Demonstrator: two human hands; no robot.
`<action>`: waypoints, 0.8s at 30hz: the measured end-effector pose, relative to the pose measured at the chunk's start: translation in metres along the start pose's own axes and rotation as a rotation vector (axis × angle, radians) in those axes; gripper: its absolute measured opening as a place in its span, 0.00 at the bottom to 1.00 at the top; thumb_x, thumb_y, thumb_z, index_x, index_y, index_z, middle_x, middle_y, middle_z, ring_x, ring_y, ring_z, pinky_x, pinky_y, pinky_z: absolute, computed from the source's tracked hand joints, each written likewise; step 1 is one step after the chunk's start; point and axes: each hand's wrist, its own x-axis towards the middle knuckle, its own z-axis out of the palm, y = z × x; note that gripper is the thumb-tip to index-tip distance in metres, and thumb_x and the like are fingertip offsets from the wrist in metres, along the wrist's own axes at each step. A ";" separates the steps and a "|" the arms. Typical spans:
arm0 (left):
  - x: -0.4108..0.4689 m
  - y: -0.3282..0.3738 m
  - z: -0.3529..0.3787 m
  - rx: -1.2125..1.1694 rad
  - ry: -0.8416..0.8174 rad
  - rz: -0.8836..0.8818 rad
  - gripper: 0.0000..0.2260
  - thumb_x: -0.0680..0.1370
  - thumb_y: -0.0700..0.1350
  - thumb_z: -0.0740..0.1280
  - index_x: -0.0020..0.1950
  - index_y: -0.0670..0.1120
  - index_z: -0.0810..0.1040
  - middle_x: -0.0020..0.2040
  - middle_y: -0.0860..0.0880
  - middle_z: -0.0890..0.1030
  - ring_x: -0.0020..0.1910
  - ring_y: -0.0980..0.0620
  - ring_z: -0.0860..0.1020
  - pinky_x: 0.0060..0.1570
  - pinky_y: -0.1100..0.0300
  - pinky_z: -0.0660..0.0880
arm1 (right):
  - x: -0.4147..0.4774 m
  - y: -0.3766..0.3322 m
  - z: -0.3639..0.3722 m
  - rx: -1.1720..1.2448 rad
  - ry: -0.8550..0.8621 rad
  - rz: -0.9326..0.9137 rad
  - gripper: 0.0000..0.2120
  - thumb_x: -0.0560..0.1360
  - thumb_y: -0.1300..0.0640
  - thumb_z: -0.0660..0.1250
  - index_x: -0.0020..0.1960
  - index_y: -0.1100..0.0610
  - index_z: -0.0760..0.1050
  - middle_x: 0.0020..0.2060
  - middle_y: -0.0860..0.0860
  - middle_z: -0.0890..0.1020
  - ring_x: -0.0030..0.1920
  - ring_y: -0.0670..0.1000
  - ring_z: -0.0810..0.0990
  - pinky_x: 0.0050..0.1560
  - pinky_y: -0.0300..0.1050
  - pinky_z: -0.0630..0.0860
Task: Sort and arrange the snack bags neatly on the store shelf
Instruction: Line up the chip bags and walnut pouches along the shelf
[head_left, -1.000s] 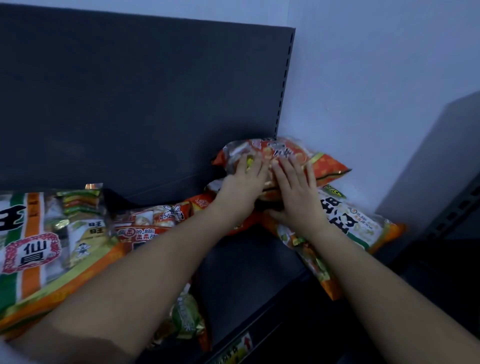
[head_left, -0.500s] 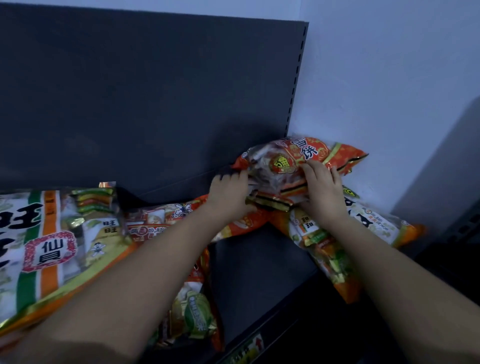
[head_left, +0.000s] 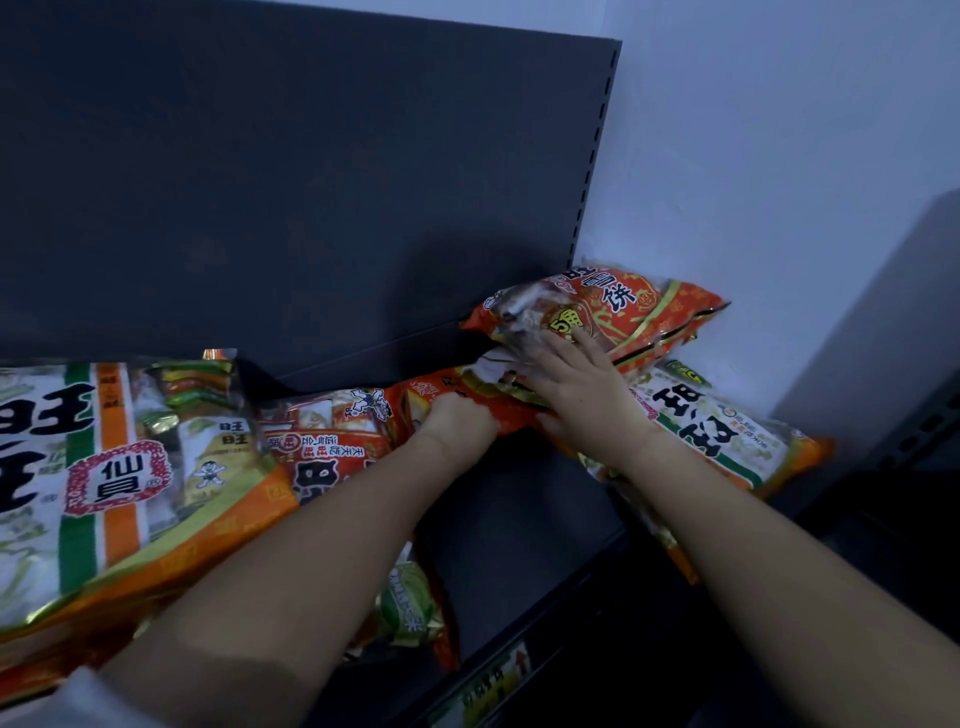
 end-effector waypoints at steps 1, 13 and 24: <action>-0.005 -0.004 -0.009 -0.029 0.040 -0.041 0.13 0.82 0.38 0.55 0.63 0.44 0.74 0.62 0.47 0.77 0.60 0.47 0.76 0.54 0.55 0.73 | 0.002 0.000 0.001 -0.003 0.015 0.027 0.20 0.58 0.56 0.77 0.50 0.56 0.83 0.56 0.56 0.81 0.61 0.59 0.78 0.67 0.60 0.65; -0.059 -0.051 -0.075 -0.798 0.881 -0.423 0.13 0.82 0.46 0.57 0.41 0.43 0.71 0.35 0.42 0.78 0.36 0.38 0.77 0.33 0.53 0.64 | 0.056 -0.037 -0.065 1.775 0.040 0.616 0.26 0.77 0.67 0.62 0.72 0.54 0.61 0.62 0.57 0.77 0.61 0.54 0.76 0.60 0.45 0.74; -0.085 -0.066 -0.073 -1.272 0.987 -0.324 0.13 0.77 0.53 0.67 0.49 0.45 0.83 0.42 0.51 0.83 0.42 0.56 0.80 0.44 0.53 0.77 | 0.071 -0.066 -0.093 1.635 0.366 0.912 0.13 0.74 0.66 0.67 0.57 0.58 0.73 0.46 0.53 0.82 0.44 0.48 0.83 0.42 0.44 0.80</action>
